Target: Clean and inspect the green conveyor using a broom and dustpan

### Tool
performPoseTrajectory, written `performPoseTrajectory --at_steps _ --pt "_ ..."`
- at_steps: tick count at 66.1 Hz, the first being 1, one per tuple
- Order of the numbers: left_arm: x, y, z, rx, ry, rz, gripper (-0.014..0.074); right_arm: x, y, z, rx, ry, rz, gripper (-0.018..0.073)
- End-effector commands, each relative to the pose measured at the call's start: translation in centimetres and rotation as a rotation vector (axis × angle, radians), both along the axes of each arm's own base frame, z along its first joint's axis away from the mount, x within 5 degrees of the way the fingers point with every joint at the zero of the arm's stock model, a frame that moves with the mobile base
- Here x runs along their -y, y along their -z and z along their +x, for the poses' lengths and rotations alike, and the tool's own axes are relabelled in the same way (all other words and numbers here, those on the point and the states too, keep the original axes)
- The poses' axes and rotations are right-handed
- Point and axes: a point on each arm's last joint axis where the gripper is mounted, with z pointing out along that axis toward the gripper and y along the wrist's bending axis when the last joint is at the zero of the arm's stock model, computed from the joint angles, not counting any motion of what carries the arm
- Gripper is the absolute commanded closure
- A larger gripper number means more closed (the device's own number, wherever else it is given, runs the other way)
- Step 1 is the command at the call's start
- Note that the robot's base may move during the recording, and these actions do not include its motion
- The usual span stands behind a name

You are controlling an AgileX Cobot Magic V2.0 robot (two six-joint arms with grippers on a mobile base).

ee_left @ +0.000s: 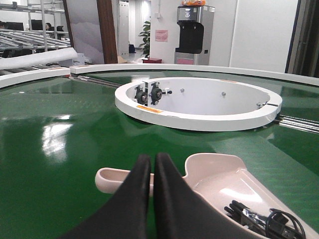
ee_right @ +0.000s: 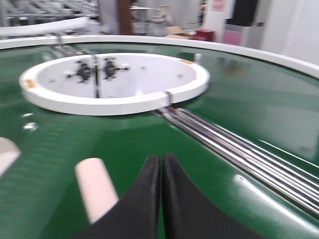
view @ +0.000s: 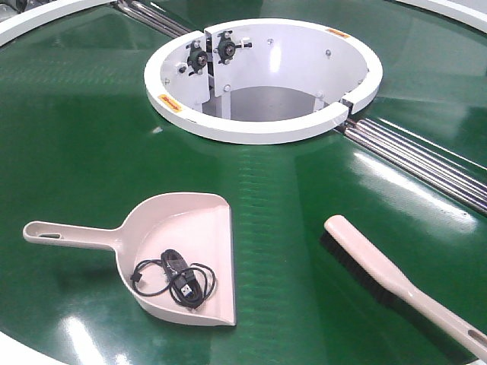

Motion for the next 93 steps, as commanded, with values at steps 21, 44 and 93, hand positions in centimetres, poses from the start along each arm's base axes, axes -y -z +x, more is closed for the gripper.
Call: performPoseTrajectory --at_steps 21,44,93 --pt "0.0 0.3 0.0 0.056 0.010 -0.022 0.0604 0.3 3.4 0.9 0.207 0.055 -0.014 0.0569" --pt "0.0 0.3 0.0 0.056 0.010 -0.022 0.0604 0.3 3.4 0.9 0.209 0.055 -0.017 0.0569" --pt "0.0 0.3 0.0 0.056 0.010 -0.022 0.0604 0.3 3.4 0.9 0.207 0.056 -0.010 0.0569"
